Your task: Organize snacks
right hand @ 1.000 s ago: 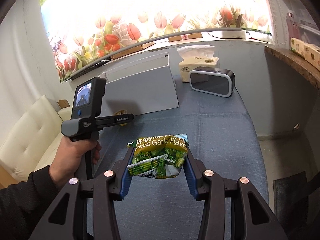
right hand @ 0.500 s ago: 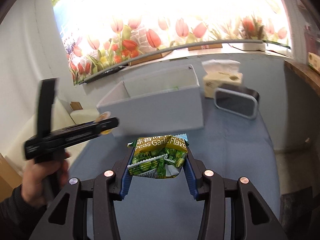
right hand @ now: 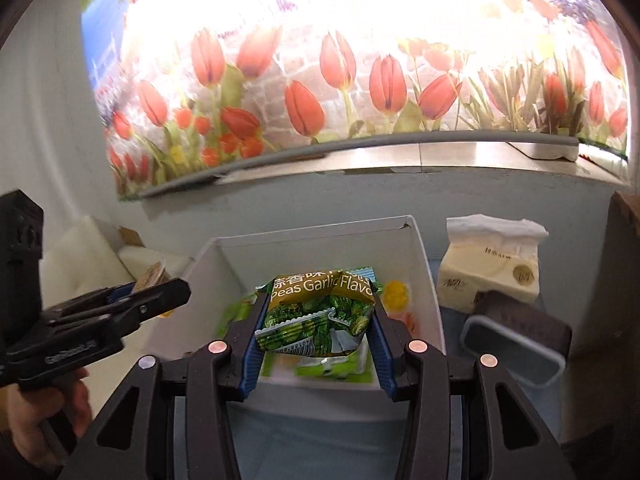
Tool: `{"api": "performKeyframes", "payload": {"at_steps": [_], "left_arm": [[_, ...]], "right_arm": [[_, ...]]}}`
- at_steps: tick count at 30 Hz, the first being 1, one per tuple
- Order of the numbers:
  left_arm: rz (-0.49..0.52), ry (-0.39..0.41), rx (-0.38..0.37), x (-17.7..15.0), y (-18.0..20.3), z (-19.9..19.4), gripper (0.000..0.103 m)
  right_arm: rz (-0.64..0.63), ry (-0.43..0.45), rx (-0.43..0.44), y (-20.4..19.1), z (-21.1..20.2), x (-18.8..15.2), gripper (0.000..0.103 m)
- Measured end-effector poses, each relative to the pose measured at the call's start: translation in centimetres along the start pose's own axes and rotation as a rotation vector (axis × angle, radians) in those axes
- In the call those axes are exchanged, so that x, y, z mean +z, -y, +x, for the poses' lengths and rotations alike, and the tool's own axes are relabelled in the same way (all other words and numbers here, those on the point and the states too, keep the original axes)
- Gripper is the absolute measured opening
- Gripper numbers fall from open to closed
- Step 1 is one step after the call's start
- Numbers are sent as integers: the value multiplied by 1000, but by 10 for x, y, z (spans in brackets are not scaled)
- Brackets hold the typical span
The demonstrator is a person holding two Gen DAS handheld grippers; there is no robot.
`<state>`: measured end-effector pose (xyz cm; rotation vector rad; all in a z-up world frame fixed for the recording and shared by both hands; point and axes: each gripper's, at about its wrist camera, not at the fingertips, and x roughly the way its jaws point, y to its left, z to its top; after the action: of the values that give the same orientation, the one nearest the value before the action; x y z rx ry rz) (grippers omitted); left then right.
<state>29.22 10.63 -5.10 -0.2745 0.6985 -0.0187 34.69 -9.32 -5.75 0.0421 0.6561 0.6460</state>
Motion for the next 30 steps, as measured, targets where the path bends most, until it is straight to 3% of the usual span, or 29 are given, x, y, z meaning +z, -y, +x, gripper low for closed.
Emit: {"api": "performKeyframes", "payload": {"at_steps": [5, 7, 8, 9, 10, 16, 22, 26, 30], "left_arm": [[13, -92, 41, 3, -12, 44, 51], [16, -122, 67, 0, -15, 51, 69], [12, -105, 90, -2, -16, 48, 87], [9, -72, 111, -3, -17, 43, 103], [9, -45, 113, -3, -19, 38, 103], [6, 31, 98, 1, -16, -1, 103], [38, 130, 105, -5, 1, -54, 103], [132, 284, 198, -18, 28, -110, 103], [173, 392, 217, -35, 49, -164, 103]], "right_arm": [[-24, -70, -50, 16, 42, 12, 50], [-36, -80, -92, 19, 47, 11, 52], [-34, -79, -110, 21, 47, 11, 54], [-29, -82, -111, 22, 47, 11, 69], [-18, -76, -113, 25, 44, 11, 89], [-35, -20, -199, 23, 18, 12, 103], [-148, 95, -300, -9, -35, 4, 103], [-196, 207, -338, -34, -84, -9, 103], [-213, 316, -354, -58, -143, -23, 103]]}}
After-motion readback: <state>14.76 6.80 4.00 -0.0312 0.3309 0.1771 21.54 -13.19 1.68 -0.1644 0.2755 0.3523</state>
